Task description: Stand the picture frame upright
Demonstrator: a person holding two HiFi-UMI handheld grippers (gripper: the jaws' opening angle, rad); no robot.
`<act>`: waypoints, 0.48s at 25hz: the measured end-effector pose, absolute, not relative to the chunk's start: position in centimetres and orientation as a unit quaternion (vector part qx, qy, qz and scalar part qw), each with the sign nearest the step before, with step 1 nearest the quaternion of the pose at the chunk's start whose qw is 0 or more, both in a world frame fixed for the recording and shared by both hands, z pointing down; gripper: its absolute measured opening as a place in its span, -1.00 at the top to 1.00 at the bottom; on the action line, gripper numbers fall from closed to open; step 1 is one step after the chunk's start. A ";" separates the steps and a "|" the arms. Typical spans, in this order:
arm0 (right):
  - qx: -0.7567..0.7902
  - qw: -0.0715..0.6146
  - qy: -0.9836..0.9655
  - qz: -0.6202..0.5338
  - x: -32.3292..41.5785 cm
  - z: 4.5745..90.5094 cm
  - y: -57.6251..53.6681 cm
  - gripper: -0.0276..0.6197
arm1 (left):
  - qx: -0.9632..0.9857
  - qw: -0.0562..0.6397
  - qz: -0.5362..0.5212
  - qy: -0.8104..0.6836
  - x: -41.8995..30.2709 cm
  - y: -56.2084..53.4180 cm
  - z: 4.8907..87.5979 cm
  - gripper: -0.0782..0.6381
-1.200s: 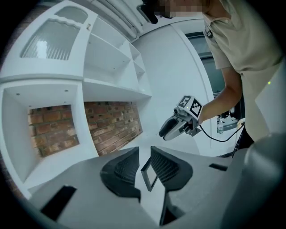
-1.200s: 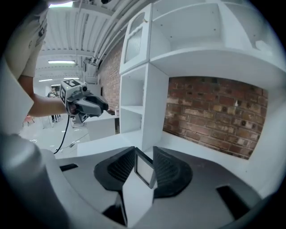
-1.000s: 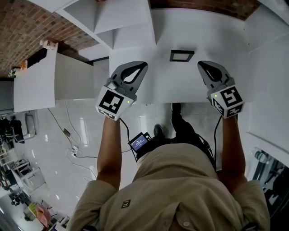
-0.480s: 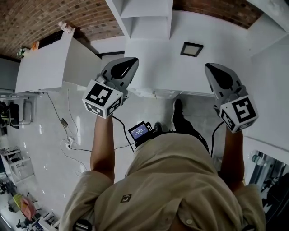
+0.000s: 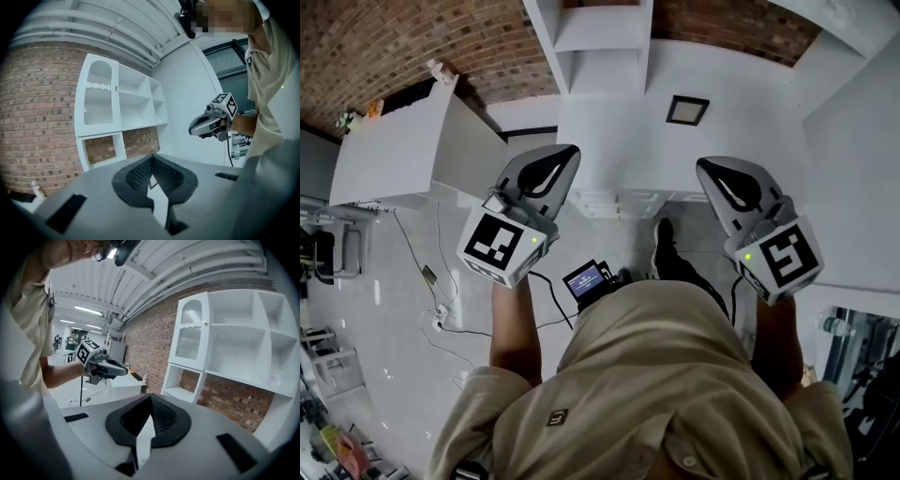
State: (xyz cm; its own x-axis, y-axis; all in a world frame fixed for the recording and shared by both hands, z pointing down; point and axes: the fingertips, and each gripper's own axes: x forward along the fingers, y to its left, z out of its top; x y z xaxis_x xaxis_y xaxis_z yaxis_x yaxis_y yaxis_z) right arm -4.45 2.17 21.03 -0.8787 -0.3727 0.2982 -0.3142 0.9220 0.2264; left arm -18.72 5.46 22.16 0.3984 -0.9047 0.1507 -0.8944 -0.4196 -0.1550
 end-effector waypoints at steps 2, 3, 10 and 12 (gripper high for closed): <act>0.182 0.173 -0.964 -0.088 -4.4 20.5 3.2 0.91 | -0.840 0.033 -0.100 0.532 -18.1 6.4 21.4 0.76; 0.185 0.172 -0.964 -0.085 -4.3 20.3 3.6 0.91 | -0.841 0.034 -0.099 0.530 -17.7 6.7 21.2 0.76; 0.201 0.174 -0.959 -0.094 -3.2 19.7 4.7 0.91 | -0.849 0.040 -0.090 0.519 -16.5 7.7 20.6 0.76; 0.204 0.177 -0.958 -0.092 -2.8 19.7 4.9 0.91 | -0.850 0.043 -0.088 0.517 -16.3 7.9 20.5 0.76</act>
